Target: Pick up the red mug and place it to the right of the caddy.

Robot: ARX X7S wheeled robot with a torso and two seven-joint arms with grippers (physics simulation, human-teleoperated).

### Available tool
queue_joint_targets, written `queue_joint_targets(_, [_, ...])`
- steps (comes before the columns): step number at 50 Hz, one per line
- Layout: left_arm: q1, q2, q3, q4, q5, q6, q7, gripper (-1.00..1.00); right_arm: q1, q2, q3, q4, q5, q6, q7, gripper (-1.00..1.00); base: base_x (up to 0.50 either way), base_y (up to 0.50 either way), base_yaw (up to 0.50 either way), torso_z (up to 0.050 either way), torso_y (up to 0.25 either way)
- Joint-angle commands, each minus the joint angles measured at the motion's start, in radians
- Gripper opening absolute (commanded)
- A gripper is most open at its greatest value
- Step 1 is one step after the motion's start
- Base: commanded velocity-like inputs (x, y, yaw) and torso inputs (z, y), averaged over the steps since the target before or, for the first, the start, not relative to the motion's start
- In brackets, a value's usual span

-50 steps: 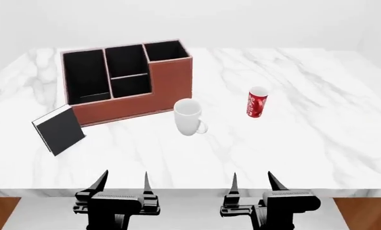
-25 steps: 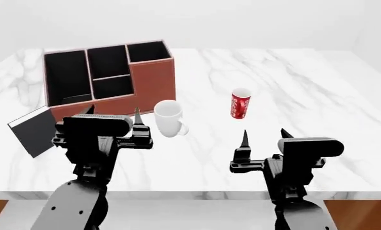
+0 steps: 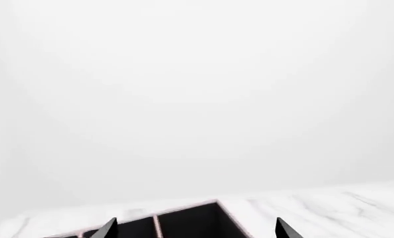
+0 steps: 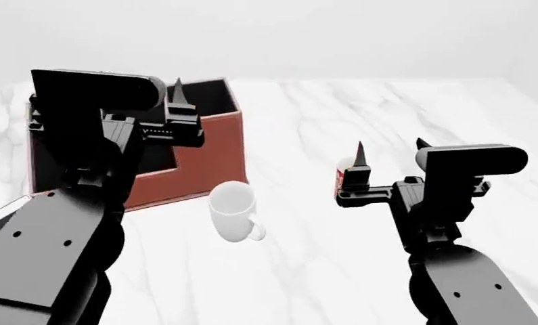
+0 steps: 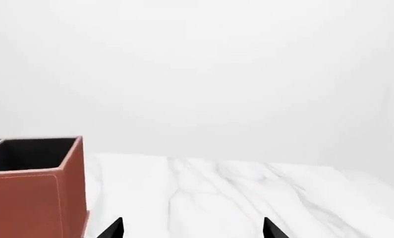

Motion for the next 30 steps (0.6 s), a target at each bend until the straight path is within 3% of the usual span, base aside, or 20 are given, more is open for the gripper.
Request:
queue_joint_targets(1, [-0.04, -0.007, -0.004, 0.007, -0.011, -0.035, -0.005, 1.0, 0.026, 0.005, 0.003, -0.003, 0.017, 0.028, 0.002, 1.0, 0.5, 0.0, 0.0, 0.0, 0.0])
queue_joint_targets(30, [-0.002, -0.026, -0.003, -0.029, -0.023, 0.029, -0.01, 1.0, 0.037, 0.007, -0.02, 0.02, 0.032, 0.028, 0.012, 1.0, 0.5, 0.0, 0.0, 0.0, 0.001])
